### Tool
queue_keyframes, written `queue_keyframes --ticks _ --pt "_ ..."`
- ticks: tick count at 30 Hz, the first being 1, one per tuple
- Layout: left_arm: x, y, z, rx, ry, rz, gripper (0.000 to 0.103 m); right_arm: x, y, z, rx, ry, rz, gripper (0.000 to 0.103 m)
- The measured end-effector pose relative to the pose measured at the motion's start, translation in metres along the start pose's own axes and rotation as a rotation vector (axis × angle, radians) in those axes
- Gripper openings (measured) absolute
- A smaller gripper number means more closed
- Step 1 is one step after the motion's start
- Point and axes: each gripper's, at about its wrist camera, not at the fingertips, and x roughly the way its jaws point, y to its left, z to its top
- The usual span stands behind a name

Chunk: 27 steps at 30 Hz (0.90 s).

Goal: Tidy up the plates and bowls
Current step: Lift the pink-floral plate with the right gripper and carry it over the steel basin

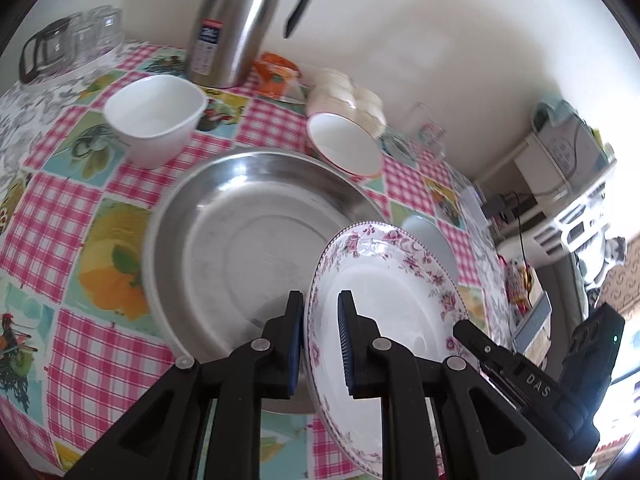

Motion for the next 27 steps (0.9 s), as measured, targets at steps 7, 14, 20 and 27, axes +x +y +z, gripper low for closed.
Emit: queue_keyframes --ticks 7,14,20,27 --pt "0.000 0.027 0.011 -0.092 -0.012 0.009 0.016 0.018 0.021 -0.002 -0.001 0.013 0.016 0.022" --pt "0.006 0.051 0.022 -0.174 -0.017 0.030 0.017 0.041 0.045 0.004 -0.058 0.027 -0.003 0.022" --pt "0.015 0.059 0.031 -0.194 -0.006 0.040 0.018 0.058 0.053 0.012 -0.079 0.039 -0.004 0.022" --pt "0.023 0.063 0.040 -0.205 -0.005 0.055 0.018 0.073 0.057 0.021 -0.086 0.049 -0.003 0.022"
